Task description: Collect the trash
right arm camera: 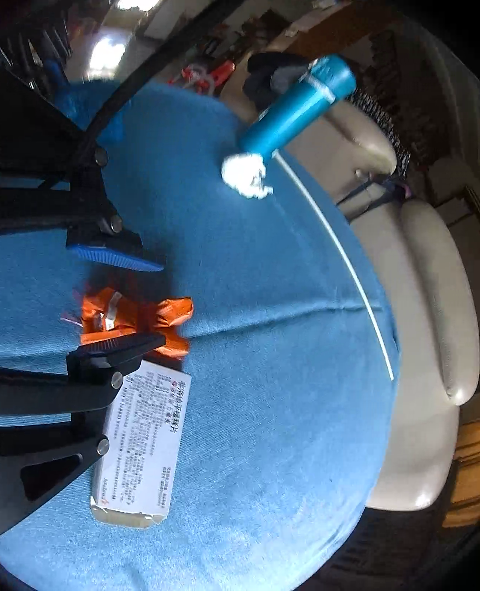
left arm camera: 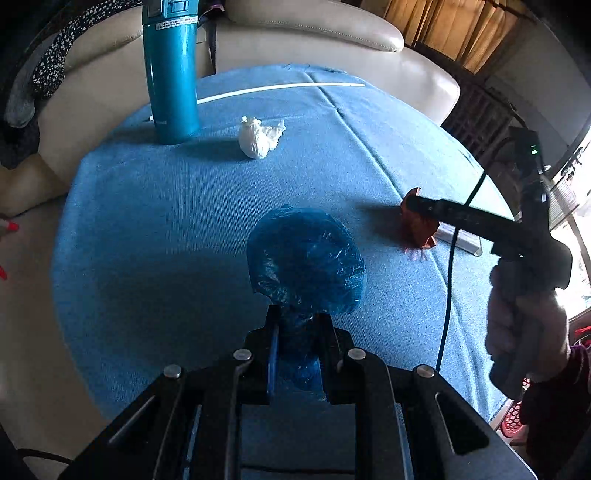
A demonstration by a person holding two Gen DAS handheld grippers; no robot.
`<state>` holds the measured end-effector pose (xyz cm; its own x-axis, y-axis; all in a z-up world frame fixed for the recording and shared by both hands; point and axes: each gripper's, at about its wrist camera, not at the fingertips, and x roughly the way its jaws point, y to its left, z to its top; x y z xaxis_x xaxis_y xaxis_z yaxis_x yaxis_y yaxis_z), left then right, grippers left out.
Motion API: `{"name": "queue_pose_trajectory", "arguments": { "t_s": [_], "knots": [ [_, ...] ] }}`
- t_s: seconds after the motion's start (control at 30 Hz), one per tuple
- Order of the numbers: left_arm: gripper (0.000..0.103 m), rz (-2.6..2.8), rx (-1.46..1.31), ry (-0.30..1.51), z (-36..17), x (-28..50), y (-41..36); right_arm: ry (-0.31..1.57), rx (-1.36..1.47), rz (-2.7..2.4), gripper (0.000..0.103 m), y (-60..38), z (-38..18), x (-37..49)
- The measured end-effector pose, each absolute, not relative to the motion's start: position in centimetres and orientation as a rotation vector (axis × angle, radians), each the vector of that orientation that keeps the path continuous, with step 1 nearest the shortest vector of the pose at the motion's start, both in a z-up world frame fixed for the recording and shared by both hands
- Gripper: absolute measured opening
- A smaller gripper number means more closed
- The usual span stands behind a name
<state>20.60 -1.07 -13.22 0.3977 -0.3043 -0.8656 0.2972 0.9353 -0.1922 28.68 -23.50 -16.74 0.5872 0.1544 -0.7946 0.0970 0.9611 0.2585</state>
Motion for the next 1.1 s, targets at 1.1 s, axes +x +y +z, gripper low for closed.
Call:
{"name": "queue_pose_trajectory", "arguments": {
  "t_s": [1.1],
  "knots": [
    [0.02,-0.373,0.225,0.851,-7.1,11.6,-7.3,0.727,0.369,0.09,0.028,-28.1,-9.3,7.4]
  ]
}}
